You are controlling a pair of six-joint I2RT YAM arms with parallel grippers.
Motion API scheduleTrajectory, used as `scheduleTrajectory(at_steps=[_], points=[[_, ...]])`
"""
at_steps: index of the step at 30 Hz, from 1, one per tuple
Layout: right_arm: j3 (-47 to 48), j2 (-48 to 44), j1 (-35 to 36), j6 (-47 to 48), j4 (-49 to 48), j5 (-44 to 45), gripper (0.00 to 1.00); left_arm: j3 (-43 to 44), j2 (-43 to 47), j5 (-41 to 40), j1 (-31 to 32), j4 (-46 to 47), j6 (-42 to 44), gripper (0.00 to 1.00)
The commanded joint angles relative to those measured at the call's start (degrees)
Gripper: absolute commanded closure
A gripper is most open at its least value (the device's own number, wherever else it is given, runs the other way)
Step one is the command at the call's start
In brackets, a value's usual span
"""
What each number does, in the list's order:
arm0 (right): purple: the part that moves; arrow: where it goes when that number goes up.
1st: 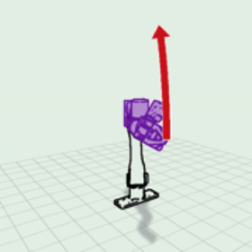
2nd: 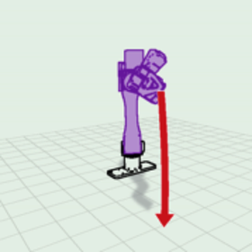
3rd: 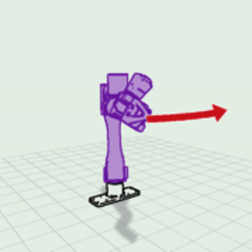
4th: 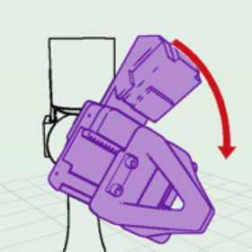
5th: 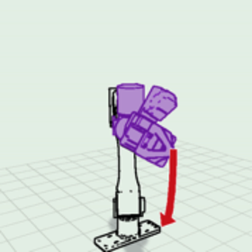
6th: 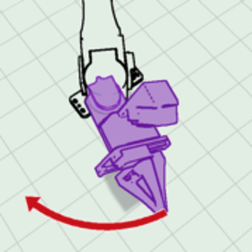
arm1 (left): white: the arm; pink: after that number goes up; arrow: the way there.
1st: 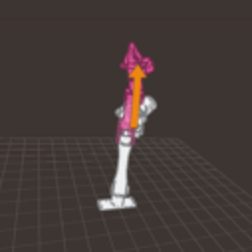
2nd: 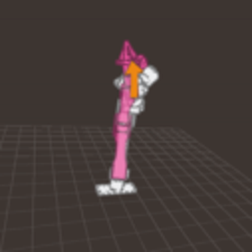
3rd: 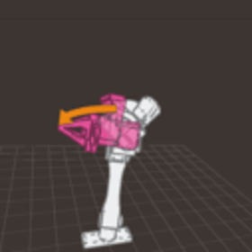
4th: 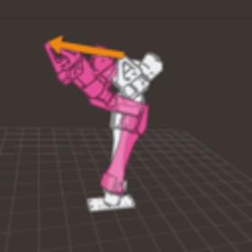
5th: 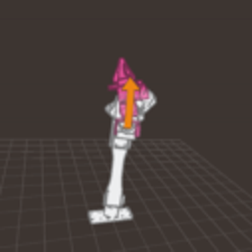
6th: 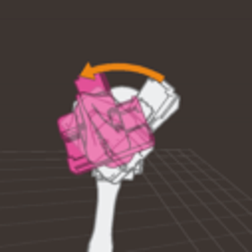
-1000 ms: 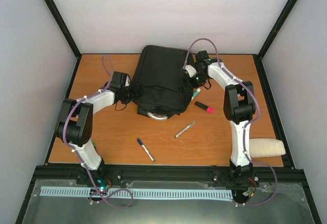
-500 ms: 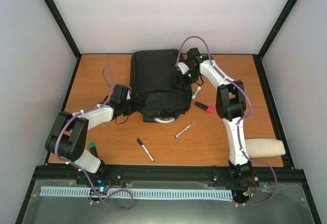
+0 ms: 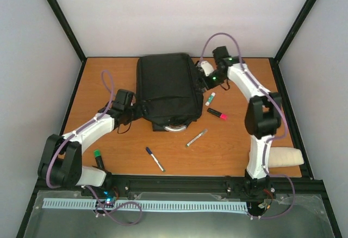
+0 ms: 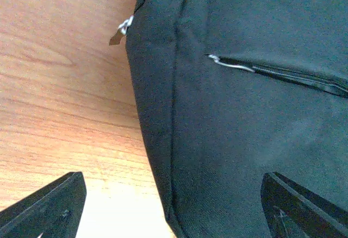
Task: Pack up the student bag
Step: Adjust the student bag at the center of the board, then move the stationery to the center of the board.
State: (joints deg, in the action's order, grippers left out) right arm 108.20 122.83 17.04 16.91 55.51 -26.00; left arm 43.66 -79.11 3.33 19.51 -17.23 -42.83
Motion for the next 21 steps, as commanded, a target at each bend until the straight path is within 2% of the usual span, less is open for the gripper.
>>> scheduleTrajectory(at_steps=[1, 5, 11, 21], points=[[-9.9, -13.8, -5.2, 5.8, -1.7, 2.0, 0.17, 4.8, 3.1, -1.7, 0.2, -6.3, 4.3, 0.07], [-19.3, -22.1, -9.6, 10.7, -1.2, 4.1, 0.17, 7.7, 3.3, 0.3, 0.2, -8.0, 7.3, 0.06], [-30.8, -33.3, -18.3, 21.2, 1.1, 12.2, 0.15, 11.2, 3.0, -0.9, 0.2, -9.9, 10.4, 0.06], [-37.4, -40.0, -37.9, 37.8, 8.6, 18.2, 0.12, 11.7, 2.2, 0.1, 0.2, -10.0, 12.4, 0.07]])
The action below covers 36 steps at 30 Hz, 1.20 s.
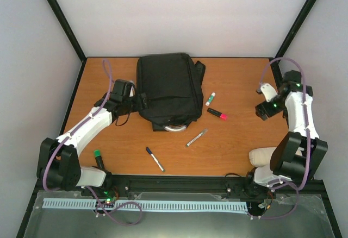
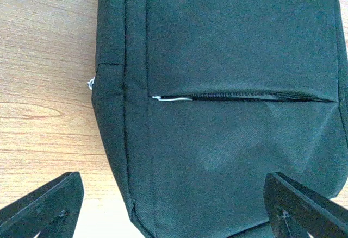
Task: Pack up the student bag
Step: Move the stationery to the center of the board.
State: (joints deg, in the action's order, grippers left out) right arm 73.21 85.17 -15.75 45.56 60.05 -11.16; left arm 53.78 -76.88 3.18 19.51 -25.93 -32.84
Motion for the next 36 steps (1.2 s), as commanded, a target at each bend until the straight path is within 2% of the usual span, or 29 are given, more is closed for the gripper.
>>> scheduleTrajectory(at_steps=[1, 3, 14, 16, 20, 25, 30, 36], points=[[-3.2, -2.8, -6.6, 10.4, 4.1, 4.0, 0.11, 1.5, -0.1, 0.1, 0.2, -1.3, 2.7, 0.07], [-4.2, -3.5, -9.8, 12.6, 4.8, 5.6, 0.07, 1.3, -0.3, 0.1, 0.2, -1.4, 2.8, 0.07], [-9.9, -6.0, -23.9, 30.8, 7.3, 16.4, 0.04, 1.8, -1.9, 2.2, 0.2, -0.7, 3.5, 0.08], [-10.7, -6.2, -25.5, 33.6, 7.1, 17.9, 0.00, 1.7, -2.0, 2.2, 0.2, -0.6, 3.5, 0.08], [-13.3, -8.9, -27.0, 41.3, 6.8, 18.6, 0.00, 1.4, -2.3, 2.3, 0.2, -0.4, 3.6, 0.08], [-23.7, -17.7, -27.3, 56.5, 0.9, 20.2, 0.00, 1.5, -2.7, 2.7, 0.2, -0.3, 3.6, 0.08], [-25.5, -17.0, -27.3, 59.7, 0.8, 18.5, 0.00, 1.3, -2.6, 2.9, 0.2, -0.5, 3.7, 0.08], [-30.5, -17.5, -27.1, 65.2, -5.4, 19.3, 0.00, 1.4, -3.0, 3.0, 0.2, -0.5, 3.6, 0.08]])
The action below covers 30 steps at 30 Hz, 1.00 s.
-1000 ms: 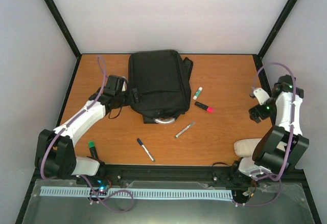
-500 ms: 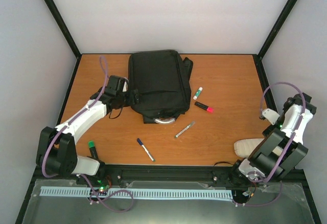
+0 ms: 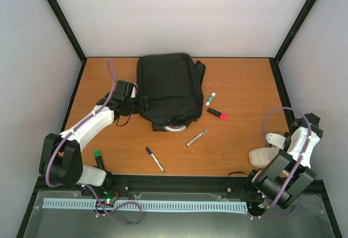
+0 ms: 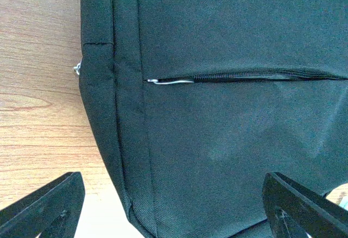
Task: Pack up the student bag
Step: Move the stationery to the center of the board.
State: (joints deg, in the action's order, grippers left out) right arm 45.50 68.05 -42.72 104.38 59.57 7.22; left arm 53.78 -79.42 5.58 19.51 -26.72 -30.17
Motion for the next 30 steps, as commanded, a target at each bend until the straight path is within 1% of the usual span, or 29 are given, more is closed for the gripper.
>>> scheduleTrajectory(at_steps=[1, 4, 8, 11, 14, 17, 20, 22, 23, 26, 28, 30], points=[[-3.7, -0.2, -0.1, 7.2, -6.5, 1.2, 0.00, 1.5, -0.5, 0.8, 0.2, 0.3, 0.9, 0.08], [-6.0, 0.0, 0.5, 8.2, -10.4, 1.6, 0.00, 1.7, -0.4, 0.8, 0.2, 0.2, 0.9, 0.08], [-9.0, 0.6, 2.6, 7.1, -15.2, 1.4, 0.00, 1.8, -0.4, 0.9, 0.2, 0.1, 0.8, 0.08], [-10.2, 1.8, 4.8, 4.7, -16.9, 0.5, 0.00, 1.7, -0.3, 0.9, 0.2, -0.1, 0.7, 0.08], [-9.5, 4.1, 8.3, -0.2, -16.3, -0.7, 0.02, 1.6, -0.1, 0.9, 0.2, -0.3, 0.7, 0.08], [-7.3, 7.5, 12.8, -7.6, -13.1, -2.1, 0.07, 1.5, 0.2, 0.7, 0.2, -0.4, 0.8, 0.08], [-3.5, 11.4, 17.3, -16.9, -10.4, -5.0, 0.13, 1.2, 0.5, 0.6, 0.2, -0.5, 0.7, 0.08], [0.5, 15.6, 20.0, -24.1, -9.4, -6.6, 0.17, 1.1, 0.5, 0.7, 0.2, -0.6, 0.6, 0.08], [2.7, 17.7, 21.3, -29.9, -8.9, -7.6, 0.20, 1.0, 0.5, 0.7, 0.2, -0.6, 0.6, 0.08], [10.5, 24.6, 23.0, -40.8, -5.6, -12.5, 0.26, 0.9, 0.7, 0.7, 0.2, -0.6, 0.6, 0.08], [15.9, 28.2, 23.2, -46.7, -4.0, -15.9, 0.27, 1.0, 1.0, 0.7, 0.2, -0.6, 0.8, 0.09], [20.0, 31.0, 23.3, -51.7, -3.0, -18.1, 0.27, 1.2, 1.1, 1.0, 0.2, -2.7, 1.3, 0.09]])
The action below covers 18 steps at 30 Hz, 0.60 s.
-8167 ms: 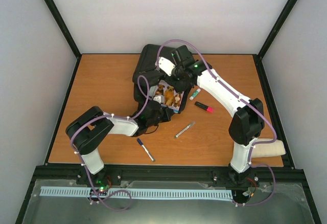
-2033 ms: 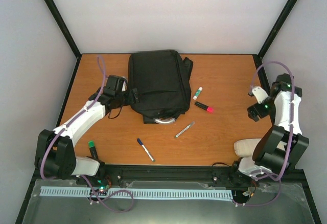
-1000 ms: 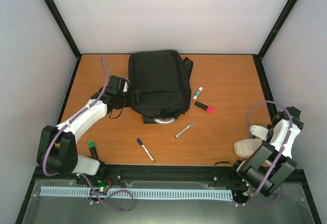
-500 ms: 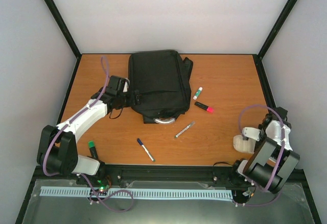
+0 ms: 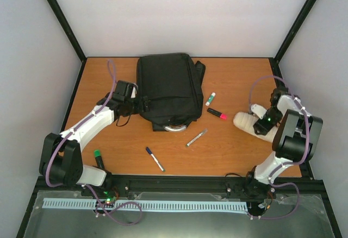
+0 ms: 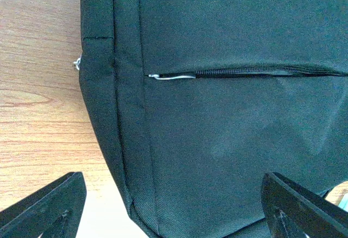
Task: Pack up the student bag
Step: Move the stationery to the center of the board.
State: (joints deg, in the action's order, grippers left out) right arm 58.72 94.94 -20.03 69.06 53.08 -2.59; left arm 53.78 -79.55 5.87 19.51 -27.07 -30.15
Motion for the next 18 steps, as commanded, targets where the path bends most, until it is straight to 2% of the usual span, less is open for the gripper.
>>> scheduleTrajectory(at_steps=[1, 4, 11, 18], points=[[8.3, 5.1, 0.6, -18.2, 3.7, -9.3, 0.27, 1.4, 1.3, 0.8, 0.2, -2.6, 1.5, 0.10], [10.1, 6.5, 1.2, -20.9, 3.4, -10.7, 0.25, 1.8, 1.1, 0.8, 0.2, -3.5, 2.1, 0.10], [8.9, 4.4, 1.5, -23.2, 0.5, -10.1, 0.01, 3.1, 0.1, 2.0, 0.2, -4.8, 2.9, 0.11], [4.1, -4.0, 1.2, -16.5, -1.0, -7.0, 0.00, 3.2, 1.2, 3.8, 0.2, -5.0, 4.0, 0.13]])
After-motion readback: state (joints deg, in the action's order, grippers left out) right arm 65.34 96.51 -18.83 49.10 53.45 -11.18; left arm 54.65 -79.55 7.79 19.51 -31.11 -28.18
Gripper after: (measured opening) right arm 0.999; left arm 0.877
